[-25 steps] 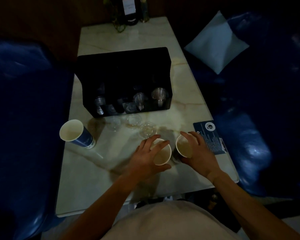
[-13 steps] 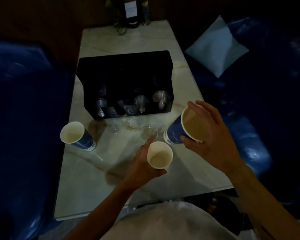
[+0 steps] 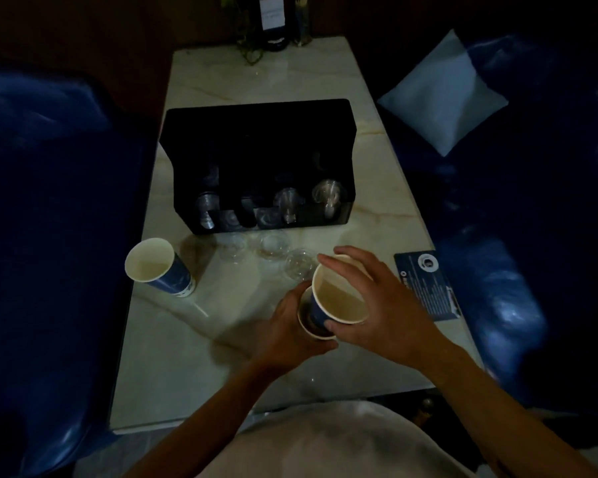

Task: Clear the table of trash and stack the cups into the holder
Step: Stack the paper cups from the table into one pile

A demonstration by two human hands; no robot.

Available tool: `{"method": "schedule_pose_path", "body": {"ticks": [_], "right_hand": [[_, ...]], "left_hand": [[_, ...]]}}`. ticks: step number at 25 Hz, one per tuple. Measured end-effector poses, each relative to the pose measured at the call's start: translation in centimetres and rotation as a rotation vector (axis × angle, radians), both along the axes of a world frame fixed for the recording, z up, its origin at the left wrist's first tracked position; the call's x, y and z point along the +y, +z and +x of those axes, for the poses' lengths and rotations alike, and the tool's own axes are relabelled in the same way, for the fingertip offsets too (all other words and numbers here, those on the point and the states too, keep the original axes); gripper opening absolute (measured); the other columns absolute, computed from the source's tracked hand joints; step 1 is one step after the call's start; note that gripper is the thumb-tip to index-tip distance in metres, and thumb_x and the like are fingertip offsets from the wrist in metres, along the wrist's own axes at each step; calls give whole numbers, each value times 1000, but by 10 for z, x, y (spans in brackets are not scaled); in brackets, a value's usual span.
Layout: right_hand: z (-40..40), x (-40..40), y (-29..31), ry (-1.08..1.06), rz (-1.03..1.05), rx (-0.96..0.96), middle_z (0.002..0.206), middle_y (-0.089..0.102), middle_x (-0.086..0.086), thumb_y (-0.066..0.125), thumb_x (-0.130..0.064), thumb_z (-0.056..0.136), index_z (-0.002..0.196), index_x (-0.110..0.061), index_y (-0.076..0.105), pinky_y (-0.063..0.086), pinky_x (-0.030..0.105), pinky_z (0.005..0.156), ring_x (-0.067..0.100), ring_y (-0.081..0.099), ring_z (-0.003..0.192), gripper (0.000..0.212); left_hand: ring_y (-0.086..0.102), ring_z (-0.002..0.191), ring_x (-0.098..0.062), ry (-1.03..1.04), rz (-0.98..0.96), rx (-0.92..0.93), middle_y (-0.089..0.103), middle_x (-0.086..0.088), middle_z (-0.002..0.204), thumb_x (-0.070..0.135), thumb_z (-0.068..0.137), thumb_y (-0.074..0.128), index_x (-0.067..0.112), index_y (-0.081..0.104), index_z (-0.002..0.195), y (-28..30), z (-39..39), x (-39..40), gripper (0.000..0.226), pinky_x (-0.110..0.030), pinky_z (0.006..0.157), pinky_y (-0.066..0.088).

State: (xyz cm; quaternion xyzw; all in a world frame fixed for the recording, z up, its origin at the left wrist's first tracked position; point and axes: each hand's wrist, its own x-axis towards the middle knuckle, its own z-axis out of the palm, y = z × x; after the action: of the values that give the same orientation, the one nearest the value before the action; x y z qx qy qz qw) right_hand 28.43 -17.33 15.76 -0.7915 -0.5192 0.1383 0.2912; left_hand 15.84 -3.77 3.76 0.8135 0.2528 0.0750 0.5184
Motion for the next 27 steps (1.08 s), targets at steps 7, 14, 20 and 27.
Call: {"method": "schedule_pose_path", "body": {"ticks": [7,14,20,27], "right_hand": [[-8,9,-43,9,-43,-65,150,27,-16,67,-61,71,144,-48,24,50,33,93,11,41,126,85],[-12,16,-71,-3,-37,-80,147,35,-9,66,-64,72,143,-41,33,48,35,97,15,40,128,82],[-15,16,-84,-19,-40,-62,147,34,-11,62,-74,71,143,-43,33,51,26,88,11,45,122,83],[-15,15,-92,-3,-64,-138,147,35,-4,67,-60,67,145,-37,32,55,26,77,16,48,119,88]], "left_hand": [[49,116,14,34,-47,-39,47,42,125,52,44,90,68,30,123,5,1,-2,101,-1,87,41],[49,117,13,50,-143,-39,49,21,127,42,44,89,47,37,125,5,-3,-3,97,-5,90,42],[48,126,1,9,-133,-45,48,15,137,41,50,89,61,29,128,-7,-9,1,101,-21,102,43],[56,117,-14,-21,-101,59,53,5,131,32,63,84,52,35,126,-10,-20,8,82,-33,96,49]]}}
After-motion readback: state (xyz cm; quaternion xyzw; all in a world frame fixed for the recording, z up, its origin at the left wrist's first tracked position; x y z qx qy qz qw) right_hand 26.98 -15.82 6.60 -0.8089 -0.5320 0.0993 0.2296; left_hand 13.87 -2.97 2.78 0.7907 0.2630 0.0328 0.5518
